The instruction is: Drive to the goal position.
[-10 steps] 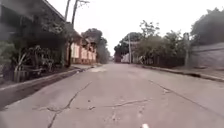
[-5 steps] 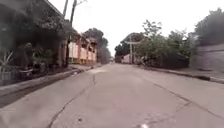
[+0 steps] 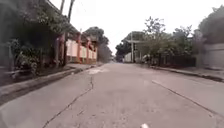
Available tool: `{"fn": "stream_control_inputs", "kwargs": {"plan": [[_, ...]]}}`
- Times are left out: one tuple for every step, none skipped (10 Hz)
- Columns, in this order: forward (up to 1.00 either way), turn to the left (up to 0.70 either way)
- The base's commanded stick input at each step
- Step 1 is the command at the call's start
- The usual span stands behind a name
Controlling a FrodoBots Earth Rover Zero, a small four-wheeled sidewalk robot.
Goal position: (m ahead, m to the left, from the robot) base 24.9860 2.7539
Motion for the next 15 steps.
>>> {"fn": "stream_control_inputs", "kwargs": {"plan": [[1.0,0.0],[1.0,0.0],[1.0,0.0],[1.0,0.0],[1.0,-0.02],[1.0,-0.14],[1.0,-0.38],[1.0,-0.37],[1.0,-0.19],[1.0,-0.01],[1.0,0.0],[1.0,0.0],[1.0,0.0],[1.0,0.0],[1.0,0.0]]}}
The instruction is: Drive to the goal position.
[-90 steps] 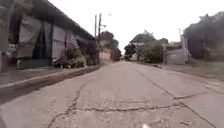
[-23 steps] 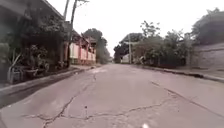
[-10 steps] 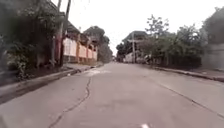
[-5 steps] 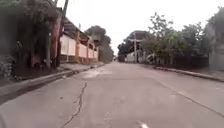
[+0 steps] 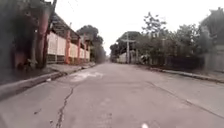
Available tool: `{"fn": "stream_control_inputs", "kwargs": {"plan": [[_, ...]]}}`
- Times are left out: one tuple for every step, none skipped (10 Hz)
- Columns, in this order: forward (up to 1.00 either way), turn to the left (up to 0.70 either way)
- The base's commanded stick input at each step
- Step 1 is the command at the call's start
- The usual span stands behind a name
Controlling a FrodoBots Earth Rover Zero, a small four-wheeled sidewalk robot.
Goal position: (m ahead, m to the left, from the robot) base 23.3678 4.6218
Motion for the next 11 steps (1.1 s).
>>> {"fn": "stream_control_inputs", "kwargs": {"plan": [[1.0,0.0],[1.0,0.0],[1.0,0.0],[1.0,0.0],[1.0,0.0],[1.0,0.0],[1.0,0.0],[1.0,-0.02],[1.0,-0.19],[1.0,-0.27],[1.0,-0.04]]}}
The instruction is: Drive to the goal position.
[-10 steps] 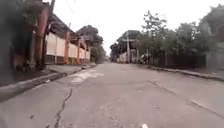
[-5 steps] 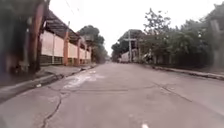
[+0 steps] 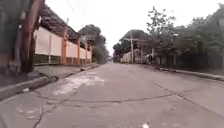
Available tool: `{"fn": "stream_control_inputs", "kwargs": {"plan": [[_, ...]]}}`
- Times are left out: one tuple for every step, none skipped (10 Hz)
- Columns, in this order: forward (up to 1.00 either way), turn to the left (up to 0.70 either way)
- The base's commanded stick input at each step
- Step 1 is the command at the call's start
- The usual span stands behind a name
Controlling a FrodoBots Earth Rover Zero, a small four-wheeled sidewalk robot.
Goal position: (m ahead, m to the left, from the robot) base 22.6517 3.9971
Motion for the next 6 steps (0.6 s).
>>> {"fn": "stream_control_inputs", "kwargs": {"plan": [[1.0,0.0],[1.0,0.0],[1.0,0.0],[1.0,0.0],[1.0,0.0],[1.0,0.0]]}}
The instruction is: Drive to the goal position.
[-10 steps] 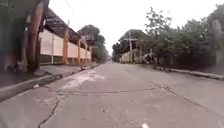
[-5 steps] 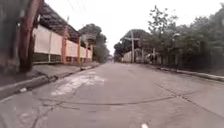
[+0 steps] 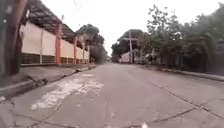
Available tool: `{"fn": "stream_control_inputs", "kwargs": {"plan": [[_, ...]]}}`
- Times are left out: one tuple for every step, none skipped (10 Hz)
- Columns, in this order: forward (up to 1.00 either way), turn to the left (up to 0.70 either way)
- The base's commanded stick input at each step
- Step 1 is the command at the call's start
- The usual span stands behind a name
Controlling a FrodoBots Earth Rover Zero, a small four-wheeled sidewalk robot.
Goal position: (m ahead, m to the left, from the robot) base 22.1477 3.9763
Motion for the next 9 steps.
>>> {"fn": "stream_control_inputs", "kwargs": {"plan": [[1.0,-0.04],[1.0,-0.37],[1.0,-0.34],[1.0,0.0],[1.0,0.0],[1.0,0.0],[1.0,0.0],[1.0,0.0],[1.0,0.0]]}}
